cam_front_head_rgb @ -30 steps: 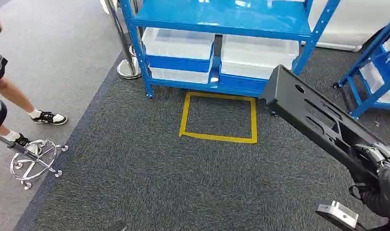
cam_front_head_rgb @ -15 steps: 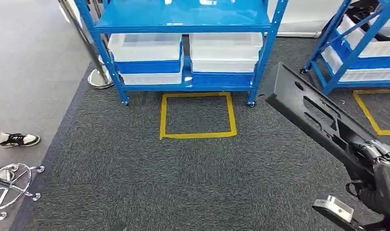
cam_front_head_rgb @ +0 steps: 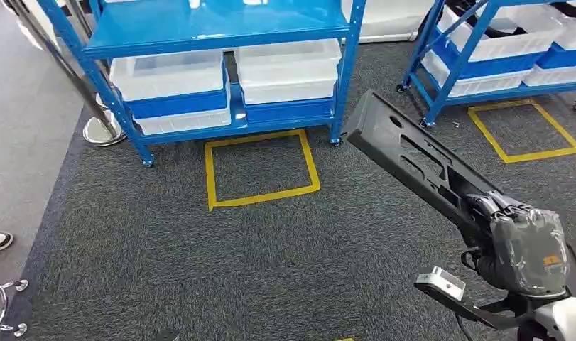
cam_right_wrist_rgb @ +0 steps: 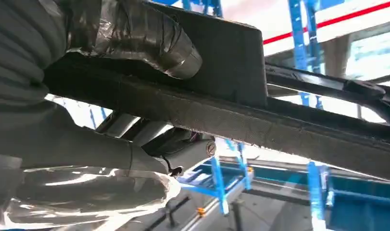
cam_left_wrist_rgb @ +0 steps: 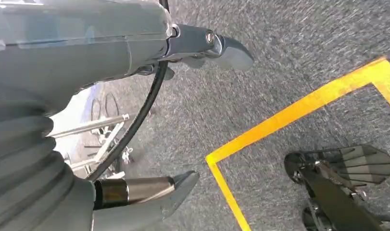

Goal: Take the parts from the cabinet and place them on the table.

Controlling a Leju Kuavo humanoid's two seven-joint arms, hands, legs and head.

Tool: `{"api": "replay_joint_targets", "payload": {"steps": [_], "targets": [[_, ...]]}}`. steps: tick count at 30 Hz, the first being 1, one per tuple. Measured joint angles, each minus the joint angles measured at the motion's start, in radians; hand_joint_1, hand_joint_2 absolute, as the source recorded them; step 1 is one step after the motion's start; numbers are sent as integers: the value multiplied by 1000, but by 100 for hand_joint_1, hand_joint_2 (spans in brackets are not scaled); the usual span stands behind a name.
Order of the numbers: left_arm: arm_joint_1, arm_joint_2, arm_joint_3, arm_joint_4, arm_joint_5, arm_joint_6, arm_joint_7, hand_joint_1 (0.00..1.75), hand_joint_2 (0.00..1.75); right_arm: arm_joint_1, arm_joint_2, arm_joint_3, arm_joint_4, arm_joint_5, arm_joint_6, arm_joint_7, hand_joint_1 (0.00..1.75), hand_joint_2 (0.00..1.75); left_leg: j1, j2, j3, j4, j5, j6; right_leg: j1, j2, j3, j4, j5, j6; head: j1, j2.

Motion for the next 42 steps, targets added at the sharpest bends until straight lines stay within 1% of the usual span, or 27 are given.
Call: {"api": "replay_joint_targets", "payload": {"steps": [3, 4, 5, 6, 8, 9, 10, 12, 13, 14, 15, 18, 19, 20, 21, 23, 25, 26, 28, 29, 30, 34, 36, 37, 39, 40, 42], "targets": [[0, 0, 4, 0, 0, 0, -5, 0, 175, -7, 2, 9, 7, -12, 10, 2, 175, 175, 1, 27, 5, -2, -1, -12, 2, 30, -6, -1, 4, -14, 0, 0], [-1, 1, 4, 0, 0, 0, -7, 0, 175, -8, 2, 10, 7, -13, 12, 2, 175, 175, 5, 8, 1, 7, -15, -20, -5, 37, -3, -8, 10, -23, 0, 0], [0, 0, 4, 0, 0, 0, -8, 0, 175, -14, 2, 11, 7, -16, 14, 2, 175, 175, 8, -39, -9, 37, -42, -24, -7, 44, -4, -9, 12, -28, 0, 0], [1, 0, 4, 0, 1, 1, -9, 0, 175, -19, 3, 13, 7, -21, 17, 3, 175, 175, 10, -67, -36, 99, -80, -27, -7, 52, -7, -9, 14, -31, 0, 0], [4, 1, 5, 0, 8, 3, -10, 0, 175, -22, 6, 19, 8, -26, 19, 3, 175, 175, 11, -83, -108, 257, -151, -31, -6, 72, -11, -8, 16, -34, 0, 0], [6, 1, 5, 0, 9, 3, -10, 0, 175, -22, 8, 22, 9, -29, 21, 3, 175, 175, 10, -83, -135, 312, -160, -30, -4, 85, -12, -7, 17, -35, 0, 0], [9, 1, 5, 0, 10, 3, -11, 0, 175, -23, 11, 26, 11, -30, 23, 3, 175, 175, 10, -83, -134, 306, -140, -27, -4, 97, -12, -6, 17, -35, 0, 0], [10, 0, 5, 0, 10, 3, -11, 0, 175, -28, 13, 28, 14, -32, 26, 2, 175, 175, 10, -93, -78, 178, -53, -19, -4, 121, -11, -2, 17, -35, 0, 0], [10, 1, 5, 0, 11, 4, -13, 0, 175, -36, 16, 30, 15, -33, 29, 2, 175, 175, 10, -119, -34, 80, -2, -12, -4, 134, -12, 0, 17, -34, 0, 0], [12, 4, 5, 0, 13, 6, -14, 0, 175, -43, 19, 32, 17, -34, 30, 1, 175, 175, 14, -185, -12, 32, -2, -4, -7, 145, -17, 1, 18, -31, 0, 0], [13, 3, 5, 0, 13, 6, -14, 0, 175, -54, 22, 34, 19, -36, 33, 0, 175, 175, 16, -194, -8, 14, 2, -4, -3, 157, -24, 6, 21, -24, 0, 0], [8, 4, 7, 1, 18, 8, -16, 0, 175, -59, 27, 43, 26, -39, 34, -2, 175, 175, 9, -158, -6, 4, 1, 1, -15, 196, -36, -6, 38, 3, -2, 0], [9, 3, 7, 1, 18, 9, -16, 0, 175, -61, 27, 43, 27, -39, 34, -2, 175, 175, 23, -144, 0, -14, 11, 10, -10, 195, -37, -4, 36, 8, -1, 0], [9, 4, 7, 1, 18, 9, -16, 0, 175, -65, 28, 43, 29, -39, 34, -2, 175, 175, 19, -126, 5, -22, 16, 16, -3, 128, -44, 14, 20, 10, 0, 0], [9, 3, 7, 0, 19, 12, -17, 0, 175, -74, 28, 44, 32, -39, 34, -2, 175, 175, 17, -113, 5, -24, 18, 23, -3, 82, -68, 64, -17, 14, 2, 0], [11, 3, 7, 1, 23, 17, -17, 0, 175, -78, 31, 49, 35, -40, 35, -2, 175, 175, 13, -85, 1, -22, 17, 24, -6, 57, -141, 223, -94, 20, 2, 0], [12, 3, 9, 1, 29, 18, -17, 0, 175, -78, 32, 52, 42, -40, 40, -2, 175, 175, 13, -56, -1, -19, 15, 24, -10, 55, -168, 289, -100, 25, 2, 0], [12, 2, 10, 1, 31, 18, -17, 0, 175, -79, 32, 53, 45, -39, 43, -2, 175, 175, 13, -46, -2, -18, 14, 23, -12, 54, -149, 256, -75, 27, 3, 0], [10, -1, 12, 1, 31, 20, -17, 0, 175, -87, 32, 53, 47, -39, 51, -2, 175, 175, 13, -23, 0, -12, 8, 17, -12, 27, -45, 78, 6, 24, 3, 0], [10, -2, 12, 1, 31, 20, -17, 0, 175, -94, 32, 53, 47, -39, 53, -1, 175, 175, 12, -13, 1, -7, 3, 11, -8, -13, -4, -4, 13, 18, 3, 0], [10, -3, 13, 1, 31, 21, -17, 0, 175, -98, 32, 53, 48, -39, 53, -1, 175, 175, 2, -6, -1, -2, -1, 5, 4, -24, -3, -7, 11, 8, 2, 0], [7, -6, 13, 1, 42, 22, -15, 0, 175, -107, 29, 53, 48, -39, 64, 1, 175, 175, 5, 27, 6, -3, -5, -14, -1, 27, -11, -15, 22, -14, 2, 0], [9, -8, 13, 1, 50, 24, -15, 0, 175, -115, 25, 53, 46, -39, 68, 4, 175, 175, 13, -52, -18, 56, -57, -22, -6, 40, -9, -20, 28, -27, 2, 0], [10, -10, 13, 1, 51, 24, -15, 0, 175, -119, 25, 53, 46, -39, 69, 7, 175, 175, 14, -73, -51, 132, -100, -24, -6, 49, -11, -20, 29, -30, 2, 0], [12, -11, 13, 2, 51, 25, -15, 0, 175, -118, 23, 53, 46, -40, 70, 9, 175, 175, 14, -83, -124, 290, -161, -28, -4, 72, -14, -18, 30, -31, 2, 0], [14, -13, 13, 2, 51, 26, -15, 0, 175, -118, 21, 53, 46, -40, 71, 10, 175, 175, 15, -83, -139, 316, -156, -28, -4, 85, -15, -17, 31, -31, 2, 0], [16, -15, 13, 2, 51, 26, -15, 0, 175, -118, 17, 53, 46, -42, 71, 10, 175, 175, 17, -87, -101, 230, -86, -26, -5, 110, -15, -13, 31, -31, 2, 0]]}}
